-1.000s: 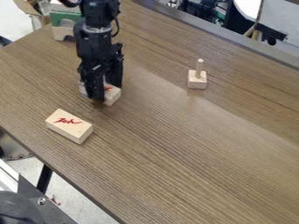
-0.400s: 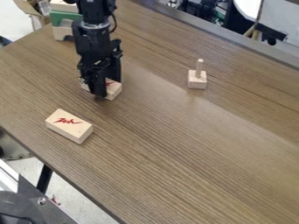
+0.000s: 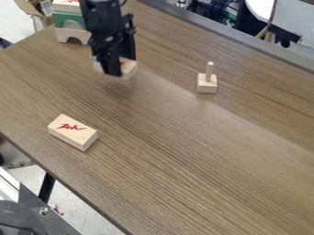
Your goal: Move the rectangular block on top of the tower
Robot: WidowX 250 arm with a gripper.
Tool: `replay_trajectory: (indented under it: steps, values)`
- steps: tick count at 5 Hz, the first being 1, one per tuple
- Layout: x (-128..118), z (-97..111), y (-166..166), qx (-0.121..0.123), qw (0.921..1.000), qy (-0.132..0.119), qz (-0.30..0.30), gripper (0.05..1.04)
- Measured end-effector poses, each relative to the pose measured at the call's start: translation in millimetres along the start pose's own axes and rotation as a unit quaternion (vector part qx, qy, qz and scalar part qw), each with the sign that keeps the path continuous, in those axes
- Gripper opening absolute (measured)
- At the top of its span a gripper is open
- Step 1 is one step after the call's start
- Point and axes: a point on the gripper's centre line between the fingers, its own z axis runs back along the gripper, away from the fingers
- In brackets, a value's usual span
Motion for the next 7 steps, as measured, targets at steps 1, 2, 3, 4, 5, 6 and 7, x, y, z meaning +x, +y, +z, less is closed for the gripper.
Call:
replay_trajectory:
  steps: [1,2,3,4,5,6,7]
  values:
    - [7,22,-16,-0.024,0.9994,0.010,0.025,0.551]
    - [16,34,-33,-0.033,0.9979,0.027,0.048,0.550]
    - [33,53,-53,-0.052,0.9944,0.041,0.082,0.550]
    - [51,68,-66,-0.064,0.9902,0.053,0.112,0.550]
    - [59,78,-74,-0.072,0.9877,0.059,0.125,0.550]
    - [68,83,-81,-0.080,0.9855,0.061,0.136,0.551]
    - [79,80,-87,-0.081,0.9833,0.054,0.154,0.550]
